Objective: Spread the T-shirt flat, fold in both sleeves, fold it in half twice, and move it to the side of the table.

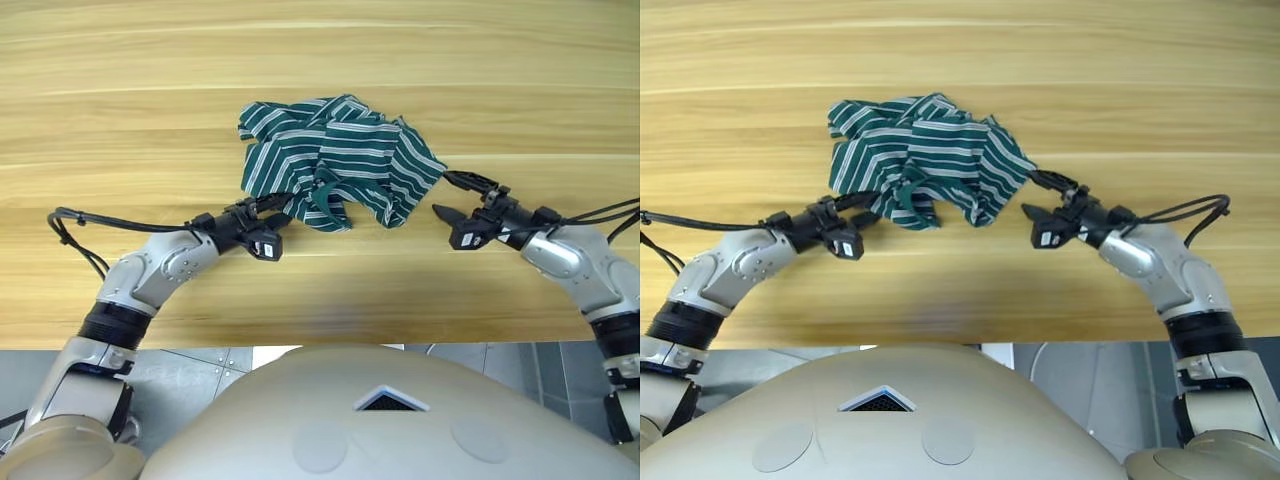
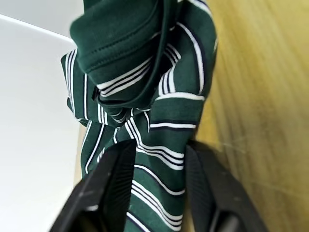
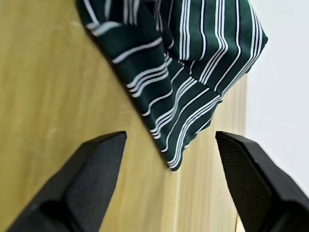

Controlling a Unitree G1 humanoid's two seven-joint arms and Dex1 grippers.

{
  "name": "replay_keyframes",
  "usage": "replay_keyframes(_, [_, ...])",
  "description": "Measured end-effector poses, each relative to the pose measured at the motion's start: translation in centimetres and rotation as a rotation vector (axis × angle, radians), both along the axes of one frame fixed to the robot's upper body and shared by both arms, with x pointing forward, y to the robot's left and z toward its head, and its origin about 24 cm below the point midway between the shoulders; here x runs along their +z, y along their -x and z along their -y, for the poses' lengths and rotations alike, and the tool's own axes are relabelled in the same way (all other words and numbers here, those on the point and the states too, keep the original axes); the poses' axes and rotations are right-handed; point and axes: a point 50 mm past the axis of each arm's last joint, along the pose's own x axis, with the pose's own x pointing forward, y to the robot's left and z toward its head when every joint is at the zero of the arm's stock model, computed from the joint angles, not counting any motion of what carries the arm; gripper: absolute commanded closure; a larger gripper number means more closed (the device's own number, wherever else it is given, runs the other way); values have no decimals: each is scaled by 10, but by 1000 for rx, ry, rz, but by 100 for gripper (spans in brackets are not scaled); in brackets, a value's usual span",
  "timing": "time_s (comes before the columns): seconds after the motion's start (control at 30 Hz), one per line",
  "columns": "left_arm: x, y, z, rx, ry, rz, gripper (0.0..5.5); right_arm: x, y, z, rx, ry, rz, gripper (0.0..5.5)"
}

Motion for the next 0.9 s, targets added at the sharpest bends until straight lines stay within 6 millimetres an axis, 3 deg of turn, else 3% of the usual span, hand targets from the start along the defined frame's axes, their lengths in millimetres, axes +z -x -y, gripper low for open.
replay_keyframes(0.23, [3,-4,2,-7,1,19,515,-4,-11,-14,82,13,4,205])
replay_keyframes(0.53, [5,-5,3,4,7,32,515,-7,-14,-19,106,-4,-8,205])
replay_keyframes(0.9, [4,-6,2,26,14,41,517,-19,-22,-13,19,-61,-11,407])
